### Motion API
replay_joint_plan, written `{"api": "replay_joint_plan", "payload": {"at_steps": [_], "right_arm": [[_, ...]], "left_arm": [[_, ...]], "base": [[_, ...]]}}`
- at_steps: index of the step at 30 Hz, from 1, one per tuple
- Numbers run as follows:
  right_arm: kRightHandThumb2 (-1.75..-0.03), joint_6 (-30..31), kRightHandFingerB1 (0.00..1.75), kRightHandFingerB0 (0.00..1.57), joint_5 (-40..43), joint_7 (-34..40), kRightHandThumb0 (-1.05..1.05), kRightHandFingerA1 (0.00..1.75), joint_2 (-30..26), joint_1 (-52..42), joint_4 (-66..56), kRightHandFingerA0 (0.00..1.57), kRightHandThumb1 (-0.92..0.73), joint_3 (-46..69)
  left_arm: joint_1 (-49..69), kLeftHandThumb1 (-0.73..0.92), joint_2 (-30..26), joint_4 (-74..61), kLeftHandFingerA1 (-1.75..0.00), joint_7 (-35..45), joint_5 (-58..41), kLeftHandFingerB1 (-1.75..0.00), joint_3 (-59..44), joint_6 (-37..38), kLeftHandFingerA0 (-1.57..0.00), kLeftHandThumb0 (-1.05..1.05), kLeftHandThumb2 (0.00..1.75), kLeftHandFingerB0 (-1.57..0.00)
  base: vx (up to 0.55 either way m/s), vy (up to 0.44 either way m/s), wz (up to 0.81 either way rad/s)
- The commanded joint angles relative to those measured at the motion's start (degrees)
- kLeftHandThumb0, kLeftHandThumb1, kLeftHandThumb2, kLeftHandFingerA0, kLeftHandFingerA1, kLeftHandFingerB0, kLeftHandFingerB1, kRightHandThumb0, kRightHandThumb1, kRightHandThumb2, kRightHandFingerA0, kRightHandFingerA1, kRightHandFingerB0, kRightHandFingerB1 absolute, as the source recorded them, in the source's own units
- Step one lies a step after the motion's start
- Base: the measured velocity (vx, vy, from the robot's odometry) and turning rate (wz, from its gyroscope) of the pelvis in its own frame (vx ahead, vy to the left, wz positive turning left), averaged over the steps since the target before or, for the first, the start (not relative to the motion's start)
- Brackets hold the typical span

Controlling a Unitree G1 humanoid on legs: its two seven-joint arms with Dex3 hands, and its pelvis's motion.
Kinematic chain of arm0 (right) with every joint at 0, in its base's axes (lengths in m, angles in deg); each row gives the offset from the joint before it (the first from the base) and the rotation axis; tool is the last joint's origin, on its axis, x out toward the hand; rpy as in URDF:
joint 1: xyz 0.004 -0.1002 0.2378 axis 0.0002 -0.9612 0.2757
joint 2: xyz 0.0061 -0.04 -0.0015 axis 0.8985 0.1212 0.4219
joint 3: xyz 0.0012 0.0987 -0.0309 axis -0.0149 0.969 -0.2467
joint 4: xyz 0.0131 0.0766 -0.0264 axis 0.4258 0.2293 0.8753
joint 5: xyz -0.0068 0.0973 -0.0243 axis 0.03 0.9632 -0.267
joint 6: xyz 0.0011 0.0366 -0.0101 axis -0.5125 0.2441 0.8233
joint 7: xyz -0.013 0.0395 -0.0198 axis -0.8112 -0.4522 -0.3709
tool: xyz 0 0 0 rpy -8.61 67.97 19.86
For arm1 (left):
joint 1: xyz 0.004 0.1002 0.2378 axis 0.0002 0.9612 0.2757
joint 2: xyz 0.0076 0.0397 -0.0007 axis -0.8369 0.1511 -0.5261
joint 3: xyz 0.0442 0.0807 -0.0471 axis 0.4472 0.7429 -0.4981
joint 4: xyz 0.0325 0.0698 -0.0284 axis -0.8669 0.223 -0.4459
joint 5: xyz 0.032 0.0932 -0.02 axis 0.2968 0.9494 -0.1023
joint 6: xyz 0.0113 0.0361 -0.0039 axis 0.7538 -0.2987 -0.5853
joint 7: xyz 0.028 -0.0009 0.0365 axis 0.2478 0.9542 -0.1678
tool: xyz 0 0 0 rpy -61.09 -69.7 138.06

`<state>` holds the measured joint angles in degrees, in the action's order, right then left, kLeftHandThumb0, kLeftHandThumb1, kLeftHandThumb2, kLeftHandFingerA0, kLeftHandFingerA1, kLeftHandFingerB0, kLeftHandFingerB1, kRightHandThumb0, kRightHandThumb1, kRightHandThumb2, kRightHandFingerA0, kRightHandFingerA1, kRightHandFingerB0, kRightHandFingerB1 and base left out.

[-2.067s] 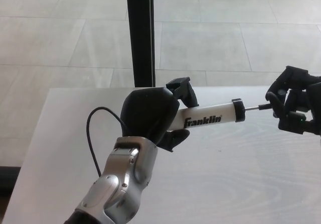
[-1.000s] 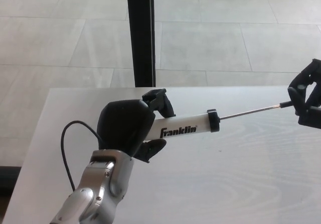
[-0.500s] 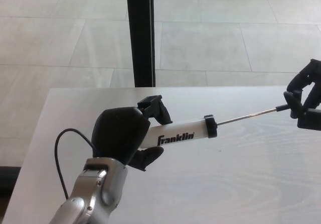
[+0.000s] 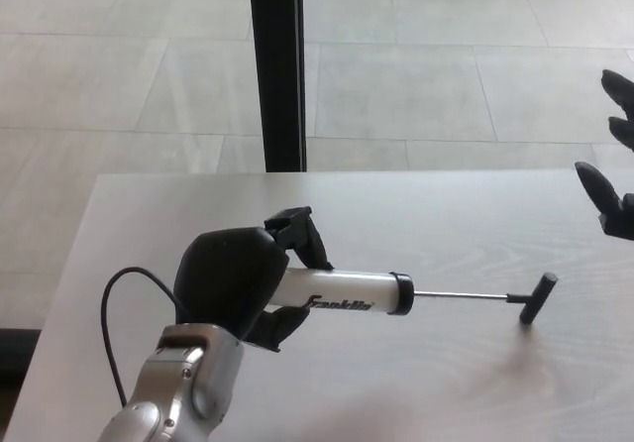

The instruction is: The robot uses its left hand to lift the air pump kept on the middle of the desk and use the right hand to pull out the handle

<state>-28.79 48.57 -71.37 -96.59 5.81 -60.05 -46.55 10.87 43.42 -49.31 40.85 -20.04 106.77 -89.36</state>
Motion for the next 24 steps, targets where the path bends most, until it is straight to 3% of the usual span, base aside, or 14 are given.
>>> {"api": "replay_joint_plan", "payload": {"at_steps": [1, 2, 8, 9, 11, 12, 16, 18, 19, 20, 21, 22, 23, 24], "right_arm": [[-0.66, 8.51, 0.00, 0.00, 3.49, -1.05, -0.98, 0.00, 0.33, 0.19, -2.19, 0.00, -0.87, 2.29], [-1.12, 10.32, 0.05, 0.00, 4.20, -0.62, -1.03, 0.19, 0.84, 0.20, -3.16, 0.00, -0.76, 2.97], [-1.10, 13.42, 0.03, 0.02, 4.50, 1.11, -0.98, 0.14, 1.92, 0.38, -4.78, 0.00, -0.79, 4.44], [-1.09, 13.84, 0.21, 0.12, 4.03, 1.54, -0.90, 0.21, 1.98, 0.26, -5.40, 0.00, -0.74, 4.52], [-1.08, 13.82, 0.32, 0.07, 3.29, 2.28, -0.82, 0.27, 2.02, 0.18, -5.63, 0.00, -0.71, 4.51], [-1.06, 13.12, 0.39, 0.11, 2.83, 3.03, -0.78, 0.31, 2.11, 0.15, -5.32, 0.00, -0.69, 4.59], [-1.04, 12.94, 0.42, 0.11, 3.23, 4.05, -0.75, 0.33, 2.71, 0.89, -4.94, 0.00, -0.68, 5.45], [-1.03, 13.07, 0.43, 0.12, 3.31, 4.49, -0.74, 0.33, 2.96, 0.88, -4.89, 0.00, -0.68, 5.86], [-1.03, 13.04, 0.43, 0.12, 3.27, 4.55, -0.74, 0.33, 2.98, 0.89, -4.84, 0.00, -0.68, 5.94], [-0.65, 13.27, 0.29, 0.21, 3.26, 4.87, -0.72, 0.32, 3.12, 0.99, -4.79, 0.00, -0.84, 6.03], [-1.02, 13.29, 0.42, 0.11, 3.27, 5.10, -0.75, 0.31, 3.22, 1.04, -4.71, 0.00, -0.66, 6.10], [-1.02, 13.21, 0.42, 0.11, 3.35, 5.28, -0.76, 0.31, 3.39, 1.03, -4.66, 0.00, -0.65, 6.14], [-1.02, 13.30, 0.42, 0.11, 3.42, 5.34, -0.76, 0.31, 3.52, 1.01, -4.75, 0.00, -0.65, 6.14], [-1.02, 13.10, 0.42, 0.11, 3.67, 5.39, -0.76, 0.31, 3.69, 0.96, -4.81, 0.00, -0.65, 6.31]], "left_arm": [[0.92, 0.59, -1.08, -1.43, -1.75, 5.21, 0.23, -1.56, 0.64, -2.95, -0.84, -0.19, 1.04, -0.76], [0.77, 0.62, -1.09, -2.14, -1.75, 8.49, 0.32, -1.55, 1.21, -5.03, -0.84, -0.21, 1.04, -0.74], [1.33, 0.62, -1.08, -0.65, -1.75, 11.40, 1.24, -1.51, 3.93, -5.94, -0.84, -0.20, 0.99, -0.75], [1.55, 0.56, -1.14, -0.51, -1.75, 12.29, 1.43, -1.39, 4.71, -6.32, -0.95, -0.16, 0.97, -0.73], [1.79, 0.58, -1.17, -0.20, -1.75, 12.58, 1.04, -1.49, 5.16, -6.30, -0.86, -0.17, 1.09, -0.78], [1.97, 0.59, -1.12, -0.06, -1.75, 12.68, 0.79, -1.51, 5.24, -6.42, -0.84, -0.17, 1.06, -0.75], [1.71, 0.57, -1.53, -0.08, -1.75, 13.50, 0.67, -1.52, 5.35, -6.90, -0.87, -0.17, 1.11, -0.78], [1.58, 0.65, -1.47, 0.42, -1.73, 15.15, 2.05, -1.45, 6.19, -9.61, -0.89, -0.14, 0.90, -0.71], [1.45, 0.65, -1.54, 0.52, -1.73, 15.58, 2.38, -1.45, 6.49, -10.25, -0.89, -0.14, 0.90, -0.71], [0.44, 0.72, -1.79, 0.96, -1.25, 19.40, 5.22, -0.80, 8.39, -14.55, -0.73, -0.28, 0.69, -0.73], [-0.61, 0.72, -2.14, 1.45, -1.35, 22.68, 7.75, -0.56, 10.23, -17.70, -0.70, -0.34, 0.66, -0.49], [-1.96, 0.71, -2.87, 1.97, -1.25, 26.77, 10.41, -0.50, 12.39, -20.16, -0.68, -0.39, 0.62, -0.35], [-2.56, 0.71, -3.36, 2.03, -1.25, 28.87, 11.20, -0.50, 13.30, -20.99, -0.68, -0.39, 0.62, -0.35], [-3.09, 0.68, -3.41, 1.89, -0.92, 31.10, 10.63, -0.44, 13.41, -22.34, -0.49, -0.42, 0.59, -0.30]], "base": [[0.00, 0.000, 0.00], [0.00, 0.000, 0.00], [0.00, 0.000, 0.00], [0.00, 0.000, 0.00], [0.00, 0.000, 0.00], [0.00, 0.000, 0.00], [0.00, 0.000, 0.00], [0.00, 0.000, 0.00], [0.00, 0.000, 0.00], [0.00, 0.000, 0.00], [0.00, 0.000, 0.00], [0.00, 0.000, 0.00], [0.00, 0.000, 0.00], [0.00, 0.000, 0.00]]}}
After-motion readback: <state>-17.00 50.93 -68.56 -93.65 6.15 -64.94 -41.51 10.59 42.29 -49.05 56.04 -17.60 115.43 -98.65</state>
